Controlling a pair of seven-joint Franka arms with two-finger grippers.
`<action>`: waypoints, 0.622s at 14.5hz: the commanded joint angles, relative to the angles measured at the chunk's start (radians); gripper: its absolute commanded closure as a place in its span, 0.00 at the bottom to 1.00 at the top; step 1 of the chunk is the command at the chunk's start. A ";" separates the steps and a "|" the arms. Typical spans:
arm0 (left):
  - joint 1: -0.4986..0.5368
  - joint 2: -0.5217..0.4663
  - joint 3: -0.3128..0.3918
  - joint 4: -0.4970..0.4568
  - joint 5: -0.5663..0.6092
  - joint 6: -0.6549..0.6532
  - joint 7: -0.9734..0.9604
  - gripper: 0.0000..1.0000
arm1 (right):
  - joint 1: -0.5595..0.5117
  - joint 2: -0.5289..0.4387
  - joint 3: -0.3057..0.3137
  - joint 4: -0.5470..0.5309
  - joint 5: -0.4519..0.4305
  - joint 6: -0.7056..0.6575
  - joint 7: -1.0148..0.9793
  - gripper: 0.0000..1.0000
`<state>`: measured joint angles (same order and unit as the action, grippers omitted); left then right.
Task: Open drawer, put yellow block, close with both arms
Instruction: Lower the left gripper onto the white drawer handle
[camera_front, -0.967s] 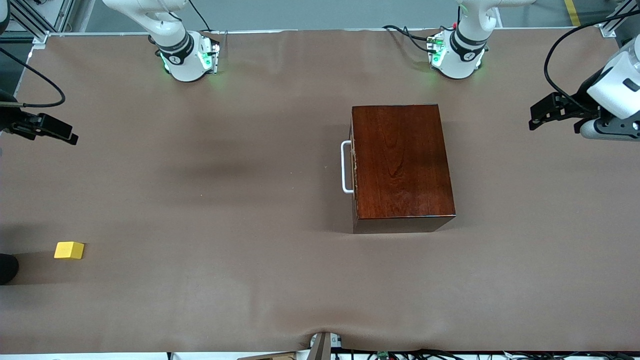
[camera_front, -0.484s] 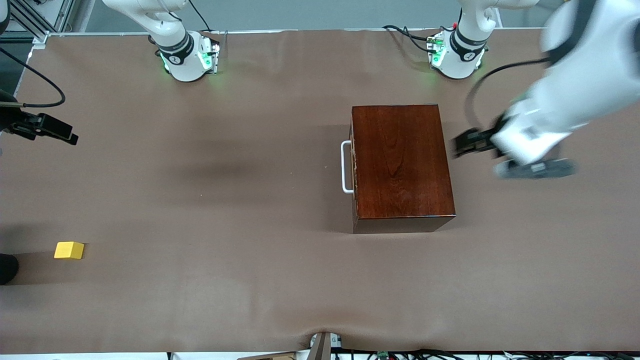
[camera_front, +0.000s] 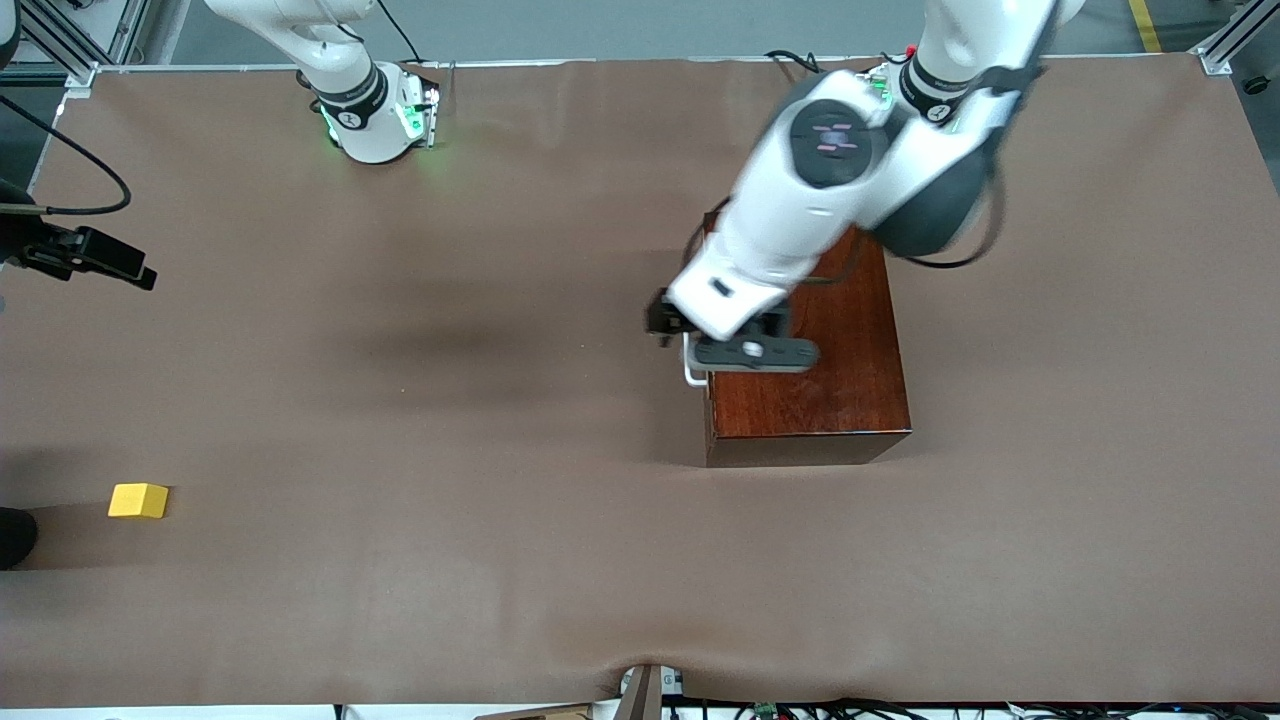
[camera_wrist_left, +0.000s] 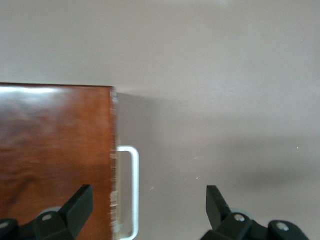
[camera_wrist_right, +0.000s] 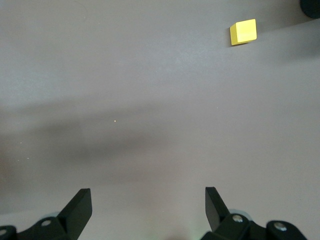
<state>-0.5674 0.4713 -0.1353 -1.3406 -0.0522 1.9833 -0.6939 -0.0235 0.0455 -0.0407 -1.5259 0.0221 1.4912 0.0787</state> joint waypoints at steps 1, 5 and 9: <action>-0.078 0.068 0.013 0.037 0.115 0.012 -0.050 0.00 | -0.013 -0.004 0.012 0.001 0.013 0.001 0.010 0.00; -0.133 0.156 0.028 0.038 0.184 0.012 -0.053 0.00 | -0.013 -0.004 0.012 0.001 0.012 0.001 0.010 0.00; -0.238 0.216 0.104 0.038 0.202 0.009 -0.102 0.00 | -0.013 -0.003 0.013 0.001 0.012 0.001 0.010 0.00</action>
<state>-0.7389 0.6562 -0.0753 -1.3355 0.1176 2.0013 -0.7520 -0.0235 0.0456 -0.0400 -1.5259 0.0223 1.4912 0.0787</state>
